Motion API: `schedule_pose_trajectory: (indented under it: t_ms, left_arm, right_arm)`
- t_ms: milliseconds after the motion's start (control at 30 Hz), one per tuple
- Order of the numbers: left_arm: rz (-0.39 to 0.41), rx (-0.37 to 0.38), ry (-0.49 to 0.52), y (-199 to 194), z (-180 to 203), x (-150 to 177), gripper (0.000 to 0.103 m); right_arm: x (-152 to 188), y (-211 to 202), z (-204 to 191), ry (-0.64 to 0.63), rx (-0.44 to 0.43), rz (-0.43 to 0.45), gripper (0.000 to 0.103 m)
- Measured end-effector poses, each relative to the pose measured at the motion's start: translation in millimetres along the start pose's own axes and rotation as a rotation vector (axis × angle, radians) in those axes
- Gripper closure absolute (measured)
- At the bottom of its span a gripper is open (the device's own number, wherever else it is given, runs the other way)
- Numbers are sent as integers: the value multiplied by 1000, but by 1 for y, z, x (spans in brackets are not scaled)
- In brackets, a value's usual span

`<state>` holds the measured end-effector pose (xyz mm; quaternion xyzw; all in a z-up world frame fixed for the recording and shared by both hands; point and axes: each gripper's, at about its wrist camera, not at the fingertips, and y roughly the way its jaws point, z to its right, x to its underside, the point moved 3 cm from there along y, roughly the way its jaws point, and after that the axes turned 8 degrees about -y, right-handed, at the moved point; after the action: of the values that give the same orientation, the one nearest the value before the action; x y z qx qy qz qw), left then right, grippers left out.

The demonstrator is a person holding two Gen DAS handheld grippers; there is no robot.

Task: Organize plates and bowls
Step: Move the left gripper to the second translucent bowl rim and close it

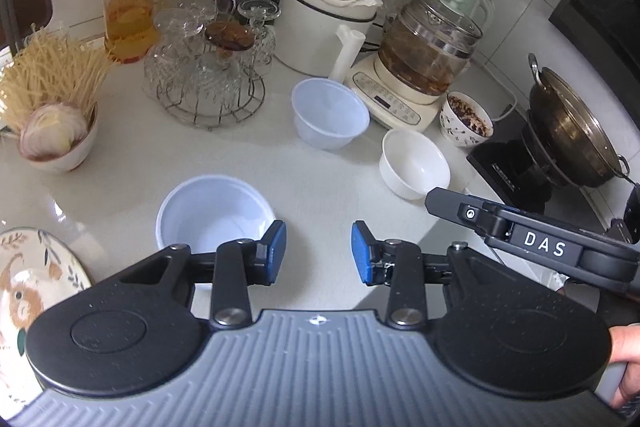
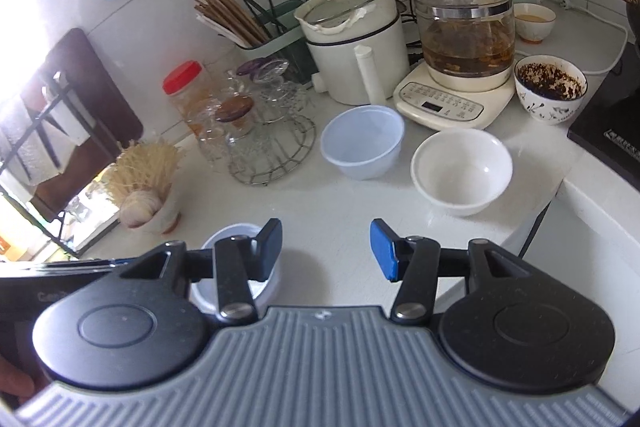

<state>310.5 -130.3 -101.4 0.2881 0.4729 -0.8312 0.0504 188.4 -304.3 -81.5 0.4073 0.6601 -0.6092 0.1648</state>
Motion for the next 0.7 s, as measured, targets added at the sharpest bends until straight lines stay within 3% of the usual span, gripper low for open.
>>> schedule_pose_trajectory:
  t_ms: [700]
  left_arm:
    - [-28,-87,-92,85,2,-71,51]
  right_arm:
    - [-67,79,50,27,-42,-74,50]
